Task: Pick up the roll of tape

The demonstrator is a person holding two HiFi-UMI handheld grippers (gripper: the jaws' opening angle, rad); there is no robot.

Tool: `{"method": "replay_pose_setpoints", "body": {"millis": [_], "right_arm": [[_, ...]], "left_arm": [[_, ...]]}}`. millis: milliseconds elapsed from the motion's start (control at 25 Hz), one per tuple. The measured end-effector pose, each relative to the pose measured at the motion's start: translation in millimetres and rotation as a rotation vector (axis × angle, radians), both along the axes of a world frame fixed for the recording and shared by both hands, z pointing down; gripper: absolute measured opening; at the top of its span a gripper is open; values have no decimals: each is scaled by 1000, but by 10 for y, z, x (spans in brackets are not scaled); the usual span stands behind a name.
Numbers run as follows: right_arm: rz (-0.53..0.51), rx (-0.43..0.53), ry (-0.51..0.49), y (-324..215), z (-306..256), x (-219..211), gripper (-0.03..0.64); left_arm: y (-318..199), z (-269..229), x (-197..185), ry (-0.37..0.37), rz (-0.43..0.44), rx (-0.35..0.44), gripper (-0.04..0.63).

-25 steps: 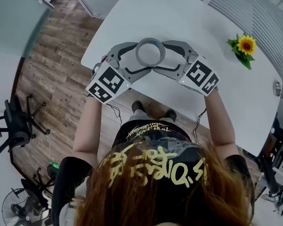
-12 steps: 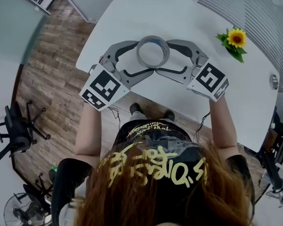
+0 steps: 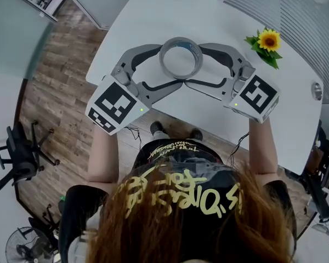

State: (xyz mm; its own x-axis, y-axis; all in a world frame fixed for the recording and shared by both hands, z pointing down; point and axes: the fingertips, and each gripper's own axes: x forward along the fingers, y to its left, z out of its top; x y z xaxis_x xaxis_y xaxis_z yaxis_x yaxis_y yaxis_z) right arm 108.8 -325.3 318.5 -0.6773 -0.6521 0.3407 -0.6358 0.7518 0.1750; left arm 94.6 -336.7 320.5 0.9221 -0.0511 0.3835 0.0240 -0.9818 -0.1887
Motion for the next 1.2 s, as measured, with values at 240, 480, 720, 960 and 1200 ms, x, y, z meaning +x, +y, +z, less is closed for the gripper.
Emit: {"method": "replay_pose_setpoints", "body": {"millis": [240,480,720,960,1200], "right_arm": [[7,19,-37,94,-211,80,330],[19,37,-53,164,-407,124,330],[19,68,-73,270,-599,244,330],[14,89,-87,352,-771,306,330],[11,109,-99,373,-871,286,330]], "left_arm": [[93,-214,80,32,17,1,354],[160,-422,106,52,34,25,354],[262,-609,216,95,49,21,354],[339,-792,256,109,52,34,353],[350,-872,219,129,58,24,354]]}}
